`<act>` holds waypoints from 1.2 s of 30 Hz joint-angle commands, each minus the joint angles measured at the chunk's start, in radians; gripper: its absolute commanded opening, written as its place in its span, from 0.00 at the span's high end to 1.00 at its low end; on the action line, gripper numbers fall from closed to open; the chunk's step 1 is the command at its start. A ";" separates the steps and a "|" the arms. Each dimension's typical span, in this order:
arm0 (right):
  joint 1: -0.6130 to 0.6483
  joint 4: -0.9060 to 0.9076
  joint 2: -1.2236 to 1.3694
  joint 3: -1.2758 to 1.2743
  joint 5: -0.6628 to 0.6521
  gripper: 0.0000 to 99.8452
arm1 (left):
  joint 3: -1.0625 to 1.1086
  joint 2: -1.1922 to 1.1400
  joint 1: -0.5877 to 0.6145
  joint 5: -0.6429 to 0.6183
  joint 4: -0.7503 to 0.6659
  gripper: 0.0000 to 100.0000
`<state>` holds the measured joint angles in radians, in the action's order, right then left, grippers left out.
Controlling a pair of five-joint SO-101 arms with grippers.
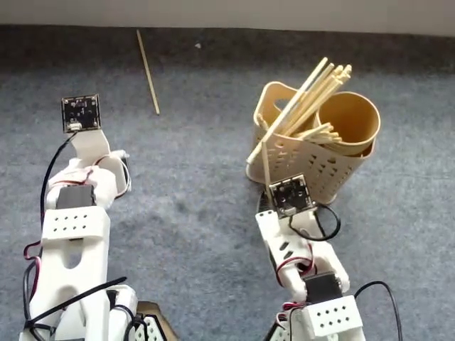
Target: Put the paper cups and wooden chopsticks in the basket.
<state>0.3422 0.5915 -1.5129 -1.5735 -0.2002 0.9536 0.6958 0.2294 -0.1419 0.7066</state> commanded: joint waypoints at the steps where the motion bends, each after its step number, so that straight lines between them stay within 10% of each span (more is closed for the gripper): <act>1: -0.012 0.179 0.001 0.231 -0.006 1.00 | 0.028 0.007 -0.012 -0.002 -0.095 0.89; 16: -0.139 0.524 0.174 1.144 -0.012 1.00 | 0.070 0.007 -0.012 -0.002 -0.173 0.89; 22: -0.090 0.757 0.197 1.023 -0.017 0.99 | 0.071 0.007 -0.012 -0.002 -0.176 0.89; 36: 0.294 1.015 0.294 0.536 -0.629 0.76 | 0.071 0.007 -0.012 -0.002 -0.175 0.89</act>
<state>0.6229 1.5627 -1.2889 -1.0088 -0.6943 1.0288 0.6958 0.2294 -0.1404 0.5470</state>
